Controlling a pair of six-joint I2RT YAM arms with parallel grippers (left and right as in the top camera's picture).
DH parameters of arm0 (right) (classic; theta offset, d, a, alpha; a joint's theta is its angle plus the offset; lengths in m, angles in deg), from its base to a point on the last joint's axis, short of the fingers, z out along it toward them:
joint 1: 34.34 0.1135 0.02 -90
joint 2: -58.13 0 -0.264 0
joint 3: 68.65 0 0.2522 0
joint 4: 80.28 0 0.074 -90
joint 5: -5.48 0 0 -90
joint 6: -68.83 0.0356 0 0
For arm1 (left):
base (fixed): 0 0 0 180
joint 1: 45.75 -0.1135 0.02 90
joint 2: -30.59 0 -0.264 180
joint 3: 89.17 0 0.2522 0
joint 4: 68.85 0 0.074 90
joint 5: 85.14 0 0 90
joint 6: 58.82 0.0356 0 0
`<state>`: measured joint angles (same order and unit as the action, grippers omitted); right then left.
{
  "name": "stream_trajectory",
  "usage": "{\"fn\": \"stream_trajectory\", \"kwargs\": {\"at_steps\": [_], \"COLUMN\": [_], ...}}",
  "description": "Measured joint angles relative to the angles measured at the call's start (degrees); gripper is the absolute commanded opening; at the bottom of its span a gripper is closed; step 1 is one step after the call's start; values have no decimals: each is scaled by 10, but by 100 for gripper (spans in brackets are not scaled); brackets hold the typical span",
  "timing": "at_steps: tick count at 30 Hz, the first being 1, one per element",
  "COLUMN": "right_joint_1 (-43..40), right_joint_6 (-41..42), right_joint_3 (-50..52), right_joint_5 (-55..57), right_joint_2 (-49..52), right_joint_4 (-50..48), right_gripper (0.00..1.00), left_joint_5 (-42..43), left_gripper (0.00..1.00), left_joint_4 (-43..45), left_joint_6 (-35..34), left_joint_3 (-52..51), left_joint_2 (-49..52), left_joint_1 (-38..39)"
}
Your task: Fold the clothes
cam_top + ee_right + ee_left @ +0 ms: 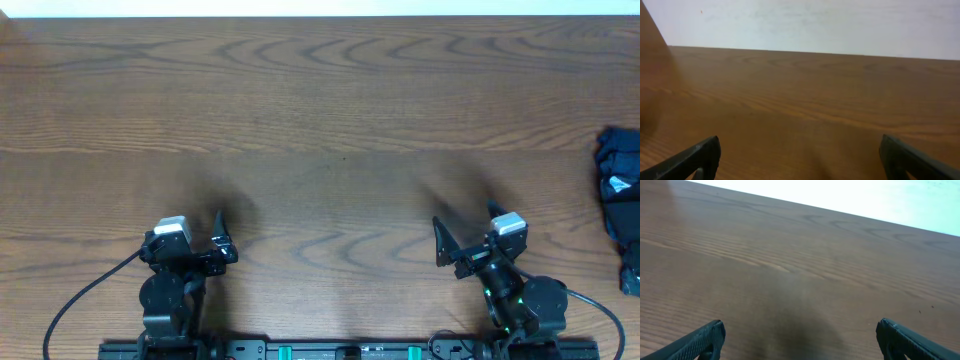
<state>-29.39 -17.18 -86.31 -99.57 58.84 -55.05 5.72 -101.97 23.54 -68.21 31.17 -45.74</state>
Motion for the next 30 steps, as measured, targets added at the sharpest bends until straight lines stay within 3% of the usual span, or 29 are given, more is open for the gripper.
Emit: {"fn": "stream_trajectory", "kwargs": {"at_steps": [30], "right_joint_1": [-25], "right_joint_6": [-30], "right_joint_3": [0], "right_joint_5": [-11], "right_joint_2": [0], "right_joint_4": [-1], "right_gripper": [99], "left_joint_5": [0], "left_gripper": [98], "left_joint_4": [0], "left_joint_6": [0], "left_joint_3": [0], "left_joint_2": [0], "left_joint_1": [0]}}
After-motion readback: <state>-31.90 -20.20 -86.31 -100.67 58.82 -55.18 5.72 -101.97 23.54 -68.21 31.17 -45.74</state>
